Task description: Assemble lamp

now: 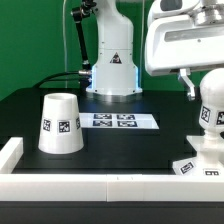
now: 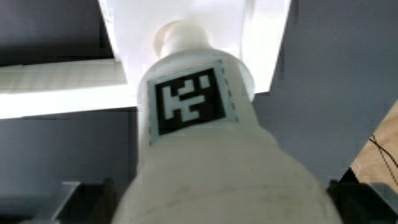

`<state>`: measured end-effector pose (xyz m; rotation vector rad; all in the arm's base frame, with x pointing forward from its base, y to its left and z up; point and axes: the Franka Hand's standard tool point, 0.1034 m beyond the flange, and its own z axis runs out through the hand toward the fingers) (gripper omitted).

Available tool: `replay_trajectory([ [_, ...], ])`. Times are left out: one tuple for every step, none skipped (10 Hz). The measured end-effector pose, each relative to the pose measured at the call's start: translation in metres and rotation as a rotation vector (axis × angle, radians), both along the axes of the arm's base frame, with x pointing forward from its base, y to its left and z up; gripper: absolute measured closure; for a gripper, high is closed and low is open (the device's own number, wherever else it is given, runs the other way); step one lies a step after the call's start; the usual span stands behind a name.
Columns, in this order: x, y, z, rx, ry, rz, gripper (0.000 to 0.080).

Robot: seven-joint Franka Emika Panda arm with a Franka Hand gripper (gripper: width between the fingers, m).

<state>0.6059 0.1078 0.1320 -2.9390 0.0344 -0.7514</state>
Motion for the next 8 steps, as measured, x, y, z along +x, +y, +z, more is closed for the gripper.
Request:
replay_trajectory([
  [-0.0024, -0.0013, -0.0035, -0.005, -0.002, 0.003, 0.022],
  [-0.0042, -0.0021, -0.0076, -0.008, -0.014, 0.003, 0.022],
  [-0.0058, -0.002, -0.0104, -0.012, -0.036, 0.002, 0.022],
  [-0.0074, -0.0015, -0.0108, -0.015, -0.057, 0.004, 0.022],
  [-0.0094, -0.0022, -0.0108, -0.019, -0.078, 0.004, 0.022],
  [-0.0098, -0.003, -0.0109, -0.02, -0.089, 0.003, 0.022],
  [-0.0096, -0.0031, -0.0109, -0.02, -0.088, 0.002, 0.0212],
  [-0.0096, -0.0031, -0.0109, -0.02, -0.088, 0.002, 0.0212],
])
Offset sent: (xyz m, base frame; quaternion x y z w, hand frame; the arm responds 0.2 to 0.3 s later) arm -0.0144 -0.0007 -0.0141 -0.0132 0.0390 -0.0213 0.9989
